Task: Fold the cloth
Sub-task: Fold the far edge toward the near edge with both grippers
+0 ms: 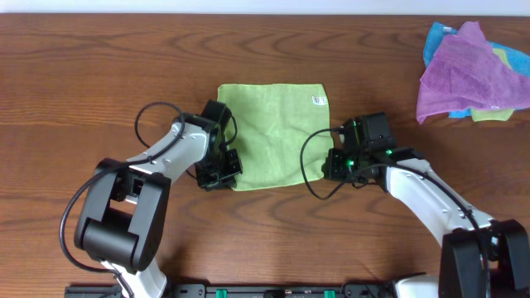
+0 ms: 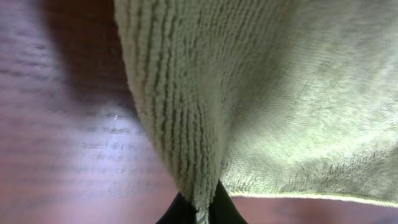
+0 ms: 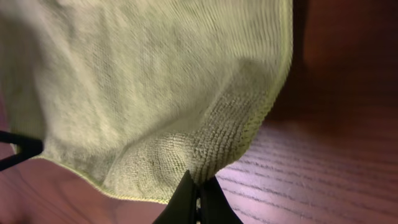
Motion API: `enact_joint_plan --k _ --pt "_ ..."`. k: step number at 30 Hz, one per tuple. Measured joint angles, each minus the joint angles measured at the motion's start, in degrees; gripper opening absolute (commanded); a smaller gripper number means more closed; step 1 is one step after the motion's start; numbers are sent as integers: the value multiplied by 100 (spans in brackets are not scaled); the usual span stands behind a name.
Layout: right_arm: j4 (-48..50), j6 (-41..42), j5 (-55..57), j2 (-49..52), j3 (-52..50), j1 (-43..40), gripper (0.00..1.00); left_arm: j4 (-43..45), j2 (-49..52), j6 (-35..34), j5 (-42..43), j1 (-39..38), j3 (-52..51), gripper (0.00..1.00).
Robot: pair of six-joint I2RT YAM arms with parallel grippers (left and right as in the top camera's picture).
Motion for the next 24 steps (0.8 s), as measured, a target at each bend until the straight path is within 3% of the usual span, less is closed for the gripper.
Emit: enact_joint_plan --k 7,12,24 --pt "35 -4 81 0 42 0 1 -177 0 0 -221 2 710 6" --pt "660 -28 177 0 48 0 1 -22 0 0 -505 2 820 6" --pt "1613 -70 686 0 57 0 1 1320 0 -144 -831 7 822 6"
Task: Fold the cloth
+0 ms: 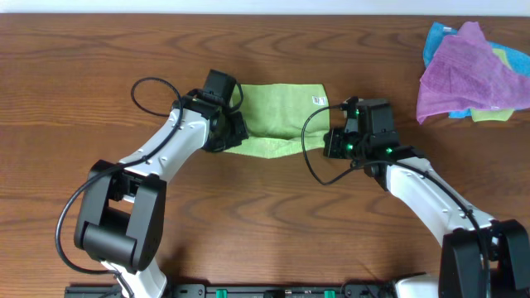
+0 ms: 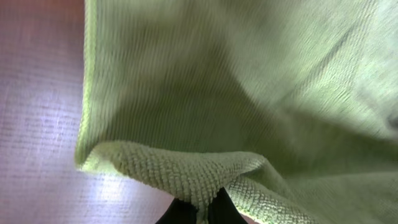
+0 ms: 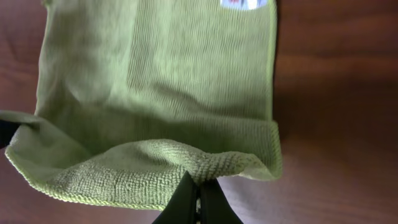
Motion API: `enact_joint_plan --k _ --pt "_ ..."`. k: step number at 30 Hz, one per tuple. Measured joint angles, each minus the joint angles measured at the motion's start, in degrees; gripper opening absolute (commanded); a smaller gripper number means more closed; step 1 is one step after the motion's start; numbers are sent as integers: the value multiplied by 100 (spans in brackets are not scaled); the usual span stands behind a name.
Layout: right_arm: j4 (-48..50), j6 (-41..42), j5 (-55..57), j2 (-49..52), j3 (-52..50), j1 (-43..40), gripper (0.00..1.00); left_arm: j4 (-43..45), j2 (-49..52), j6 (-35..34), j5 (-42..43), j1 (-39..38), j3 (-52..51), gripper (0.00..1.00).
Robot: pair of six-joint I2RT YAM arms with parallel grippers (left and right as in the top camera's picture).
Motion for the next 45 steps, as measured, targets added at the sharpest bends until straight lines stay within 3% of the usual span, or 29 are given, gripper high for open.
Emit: enact_joint_plan --k 10,22,45 --pt "981 -44 590 44 2 0 1 1084 7 -24 -468 7 4 6" --pt "1928 -39 658 699 11 9 1 1550 142 -24 -909 48 4 6" --pt "2022 -42 929 1521 651 85 1 2627 817 -17 -855 267 129 8"
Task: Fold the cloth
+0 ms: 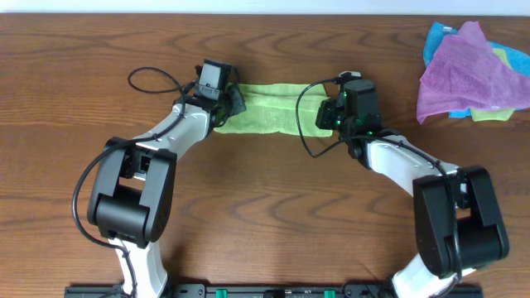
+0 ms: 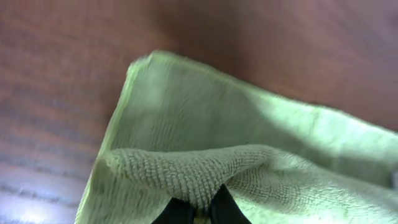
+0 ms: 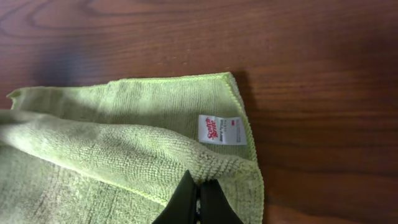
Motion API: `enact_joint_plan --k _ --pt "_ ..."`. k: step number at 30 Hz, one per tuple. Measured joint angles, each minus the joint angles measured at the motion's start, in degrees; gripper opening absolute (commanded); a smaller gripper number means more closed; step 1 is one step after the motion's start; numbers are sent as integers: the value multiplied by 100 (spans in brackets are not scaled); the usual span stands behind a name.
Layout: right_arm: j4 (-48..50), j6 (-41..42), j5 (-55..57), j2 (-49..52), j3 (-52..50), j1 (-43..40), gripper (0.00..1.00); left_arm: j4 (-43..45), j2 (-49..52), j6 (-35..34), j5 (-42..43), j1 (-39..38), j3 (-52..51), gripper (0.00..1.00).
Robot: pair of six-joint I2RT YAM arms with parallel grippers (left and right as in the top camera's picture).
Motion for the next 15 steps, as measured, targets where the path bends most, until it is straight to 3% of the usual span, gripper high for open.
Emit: enact_joint_plan --k 15 --pt "476 0 109 247 26 0 1 35 251 39 -138 0 289 9"
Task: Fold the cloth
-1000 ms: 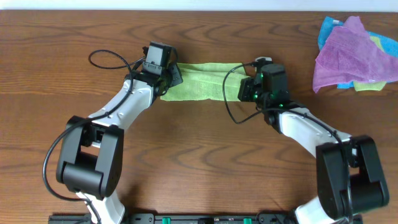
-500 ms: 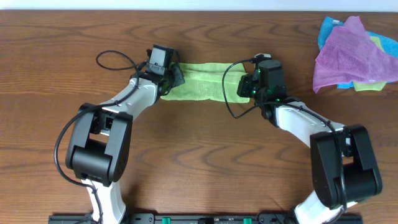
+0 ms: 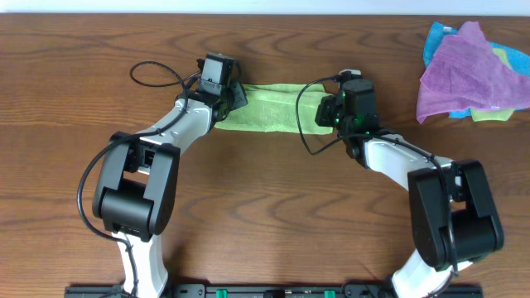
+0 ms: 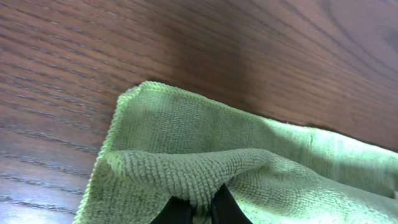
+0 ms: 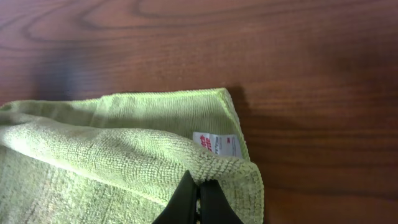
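A light green cloth [image 3: 269, 108] lies doubled into a narrow strip at the far middle of the wooden table. My left gripper [image 3: 225, 98] is shut on the cloth's left corner; in the left wrist view the black fingertips [image 4: 200, 213] pinch a fold of the cloth [image 4: 186, 171] over the lower layer. My right gripper [image 3: 331, 112] is shut on the right corner; the right wrist view shows its fingertips [image 5: 199, 205] pinching the top layer of the cloth [image 5: 124, 168], next to a white label [image 5: 214, 144].
A heap of purple, blue and yellow cloths [image 3: 468, 70] lies at the far right. Black cables loop from both arms [image 3: 157, 76] over the dark wooden table [image 3: 265, 215].
Both grippers have moved slightly farther back with their corners. The label is now partly covered by the top layer. Both stay shut on the cloth.
At first the cloth lay spread out, with both grippers shut on its near corners. Then the near edge was held raised over the middle. Later the corners were at the far edge, the cloth doubled into a strip, and they are still held there.
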Motion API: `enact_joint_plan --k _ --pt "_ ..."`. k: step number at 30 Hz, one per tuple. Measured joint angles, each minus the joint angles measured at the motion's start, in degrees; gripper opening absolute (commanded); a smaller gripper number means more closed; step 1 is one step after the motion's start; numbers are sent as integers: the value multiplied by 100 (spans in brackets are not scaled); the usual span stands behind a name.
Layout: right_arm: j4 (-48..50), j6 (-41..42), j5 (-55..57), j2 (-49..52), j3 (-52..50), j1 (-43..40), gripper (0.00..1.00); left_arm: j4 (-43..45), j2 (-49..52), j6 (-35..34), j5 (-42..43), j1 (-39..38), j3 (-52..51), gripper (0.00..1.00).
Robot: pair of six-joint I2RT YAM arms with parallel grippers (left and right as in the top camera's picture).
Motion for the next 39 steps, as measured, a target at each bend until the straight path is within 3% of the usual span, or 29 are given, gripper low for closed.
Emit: enact_joint_plan --k 10,12,13,14,15,16,29,36,39 --pt "17 0 0 474 431 0 1 168 2 42 -188 28 2 6" --pt "20 -4 -2 476 509 0 1 227 2 57 -190 61 2 18" --pt "26 -4 0 476 540 0 20 240 2 68 -205 74 2 38" --pt "31 0 2 476 555 0 61 258 2 90 -216 81 2 68" --pt "31 0 7 476 560 0 96 264 2 96 -232 83 2 83" --pt "31 -28 15 476 560 0 99 264 2 107 -236 85 2 95" --pt "-46 -57 -17 476 592 0 99 212 2 129 -107 98 42 95" --pt "-984 732 -498 308 713 0 99 -1276 2 13 205 98 654 95" --pt "-1064 1246 -647 232 721 0 99 -1375 2 -175 251 98 741 95"
